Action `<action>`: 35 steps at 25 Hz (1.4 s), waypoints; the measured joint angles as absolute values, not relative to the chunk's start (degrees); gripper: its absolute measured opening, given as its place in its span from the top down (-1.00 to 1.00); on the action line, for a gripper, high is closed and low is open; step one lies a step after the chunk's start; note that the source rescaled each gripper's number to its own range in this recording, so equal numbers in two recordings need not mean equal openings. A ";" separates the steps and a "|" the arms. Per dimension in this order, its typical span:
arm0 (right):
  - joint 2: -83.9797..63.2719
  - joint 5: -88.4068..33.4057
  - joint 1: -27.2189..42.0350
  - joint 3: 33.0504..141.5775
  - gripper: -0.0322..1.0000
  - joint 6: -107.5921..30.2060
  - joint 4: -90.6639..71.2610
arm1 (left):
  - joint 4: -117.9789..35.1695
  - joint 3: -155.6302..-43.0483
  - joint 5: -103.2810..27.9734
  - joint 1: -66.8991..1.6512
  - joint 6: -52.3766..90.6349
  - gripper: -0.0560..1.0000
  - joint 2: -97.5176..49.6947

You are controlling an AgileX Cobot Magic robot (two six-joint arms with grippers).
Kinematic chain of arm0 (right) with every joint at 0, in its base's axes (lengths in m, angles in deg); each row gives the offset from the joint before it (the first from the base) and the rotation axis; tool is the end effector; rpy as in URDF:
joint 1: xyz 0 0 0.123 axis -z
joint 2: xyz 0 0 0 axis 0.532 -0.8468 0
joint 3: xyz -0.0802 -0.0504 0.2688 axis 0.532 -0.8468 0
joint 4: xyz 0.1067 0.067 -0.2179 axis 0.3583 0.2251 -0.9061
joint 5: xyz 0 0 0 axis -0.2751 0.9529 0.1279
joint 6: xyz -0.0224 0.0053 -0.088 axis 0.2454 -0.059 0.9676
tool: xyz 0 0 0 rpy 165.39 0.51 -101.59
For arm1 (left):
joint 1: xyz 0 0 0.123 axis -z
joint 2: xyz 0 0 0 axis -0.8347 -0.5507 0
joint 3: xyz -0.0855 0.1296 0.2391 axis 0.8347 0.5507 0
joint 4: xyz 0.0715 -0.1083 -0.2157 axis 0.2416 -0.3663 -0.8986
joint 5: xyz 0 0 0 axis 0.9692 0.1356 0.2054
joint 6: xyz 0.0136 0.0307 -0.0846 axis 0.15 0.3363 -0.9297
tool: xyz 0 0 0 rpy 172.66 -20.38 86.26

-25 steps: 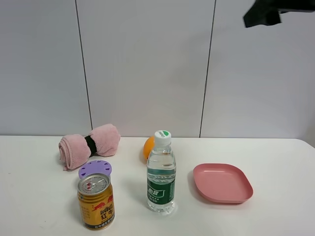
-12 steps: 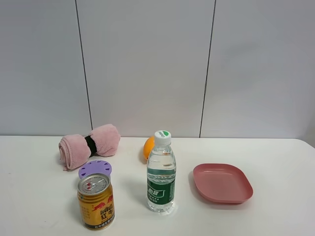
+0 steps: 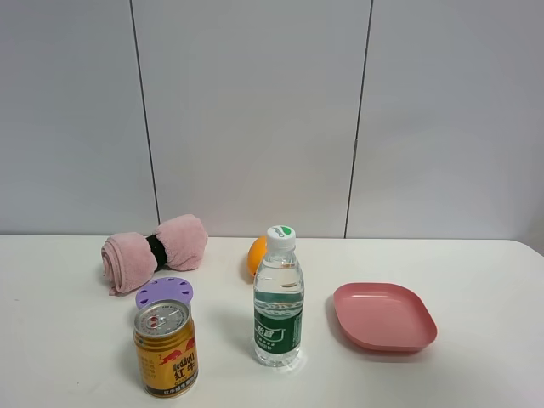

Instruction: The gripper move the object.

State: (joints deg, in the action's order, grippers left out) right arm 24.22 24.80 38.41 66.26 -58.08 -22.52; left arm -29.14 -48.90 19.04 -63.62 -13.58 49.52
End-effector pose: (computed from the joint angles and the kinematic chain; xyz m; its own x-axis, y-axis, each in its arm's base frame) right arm 0.0923 -0.0171 0.4039 -0.5965 -0.0363 -0.8018 0.1097 0.9859 -0.1263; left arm -0.0064 -0.0025 0.2799 -0.4384 -0.0410 -0.8978 -0.1001 0.9950 0.0034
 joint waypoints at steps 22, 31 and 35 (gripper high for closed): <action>57.79 24.58 38.41 36.40 0.37 -58.31 -17.60 | -29.14 -48.90 19.04 -63.62 -13.58 -1.00 49.52; 57.85 24.47 38.41 36.36 -0.73 -58.31 -17.60 | -29.14 -48.90 19.04 -63.62 -13.58 -1.00 49.52; 57.85 24.47 38.41 36.36 -0.95 -58.31 -17.60 | -29.14 -48.90 19.04 -63.62 -13.58 -1.00 49.52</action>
